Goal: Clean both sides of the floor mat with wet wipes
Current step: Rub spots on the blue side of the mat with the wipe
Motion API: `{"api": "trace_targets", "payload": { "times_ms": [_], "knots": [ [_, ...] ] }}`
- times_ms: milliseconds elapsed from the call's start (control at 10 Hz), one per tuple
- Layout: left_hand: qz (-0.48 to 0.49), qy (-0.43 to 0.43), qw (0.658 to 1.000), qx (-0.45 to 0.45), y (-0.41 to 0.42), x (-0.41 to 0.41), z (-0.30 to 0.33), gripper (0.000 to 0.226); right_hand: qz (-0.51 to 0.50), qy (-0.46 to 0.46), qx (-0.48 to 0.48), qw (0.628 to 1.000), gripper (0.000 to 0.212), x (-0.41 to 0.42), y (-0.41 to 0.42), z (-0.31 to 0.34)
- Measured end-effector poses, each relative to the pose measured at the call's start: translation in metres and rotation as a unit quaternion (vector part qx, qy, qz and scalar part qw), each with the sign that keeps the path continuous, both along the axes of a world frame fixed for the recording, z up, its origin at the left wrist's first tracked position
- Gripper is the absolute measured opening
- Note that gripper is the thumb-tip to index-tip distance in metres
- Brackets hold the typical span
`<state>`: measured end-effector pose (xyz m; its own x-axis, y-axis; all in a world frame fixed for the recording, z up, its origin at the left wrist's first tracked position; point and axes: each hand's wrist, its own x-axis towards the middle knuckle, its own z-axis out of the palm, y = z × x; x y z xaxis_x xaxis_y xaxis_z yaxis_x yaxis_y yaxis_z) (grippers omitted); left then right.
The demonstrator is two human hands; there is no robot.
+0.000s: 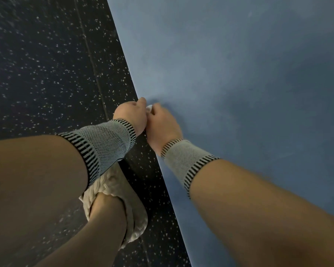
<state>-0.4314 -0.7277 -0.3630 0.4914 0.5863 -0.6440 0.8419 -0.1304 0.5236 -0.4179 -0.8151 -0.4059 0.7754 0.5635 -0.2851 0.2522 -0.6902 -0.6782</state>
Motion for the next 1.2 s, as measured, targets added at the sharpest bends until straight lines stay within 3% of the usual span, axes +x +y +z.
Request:
{"api": "trace_targets", "payload": {
  "times_ms": [100, 200, 300, 400, 500, 600, 700, 800, 900, 1000, 1100, 1200],
  "knots": [
    [-0.068, -0.001, 0.997, 0.047, -0.003, 0.007, 0.0, 0.043, 0.0, -0.092, -0.082, 0.992, 0.015, 0.032, -0.039, -0.002],
    [-0.094, 0.011, 0.99, 0.101, -0.007, 0.011, -0.003, 0.033, -0.164, -0.097, -0.18, 0.965, 0.035, 0.068, -0.101, -0.001],
    [-0.082, 0.015, 0.991, 0.102, -0.008, 0.009, -0.006, 0.038, -0.169, -0.078, -0.156, 0.97, 0.03, 0.055, -0.071, -0.009],
    [-0.046, 0.008, 0.994, 0.095, -0.004, 0.009, -0.005, 0.043, -0.014, -0.041, -0.03, 0.999, 0.017, 0.02, -0.004, -0.006],
    [-0.039, 0.01, 0.994, 0.104, 0.001, 0.014, -0.002, 0.043, 0.049, -0.112, -0.045, 0.991, 0.017, 0.031, -0.006, -0.003],
    [-0.047, 0.006, 0.994, 0.099, 0.005, 0.014, -0.003, 0.044, -0.037, -0.149, -0.152, 0.976, 0.018, 0.067, -0.067, -0.009],
    [-0.069, 0.025, 0.992, 0.106, 0.004, 0.011, -0.007, 0.04, -0.198, -0.149, -0.156, 0.956, 0.012, 0.078, -0.098, -0.009],
    [-0.22, 0.049, 0.959, 0.171, -0.002, 0.007, -0.009, 0.034, -0.075, -0.121, -0.079, 0.987, 0.01, 0.051, -0.047, -0.012],
    [-0.339, 0.026, 0.912, 0.23, -0.007, 0.009, -0.007, 0.042, 0.069, -0.166, -0.048, 0.983, 0.022, 0.045, -0.027, -0.014],
    [-0.382, 0.024, 0.893, 0.239, -0.014, 0.015, -0.007, 0.044, 0.038, -0.193, -0.139, 0.971, 0.018, 0.094, -0.077, -0.011],
    [-0.453, 0.016, 0.855, 0.252, -0.028, 0.019, -0.009, 0.052, -0.14, -0.217, -0.213, 0.942, 0.03, 0.126, -0.135, -0.014],
    [-0.51, 0.019, 0.818, 0.266, -0.047, 0.023, -0.011, 0.059, -0.127, -0.177, -0.155, 0.964, 0.016, 0.089, -0.123, -0.013]
  ]
}}
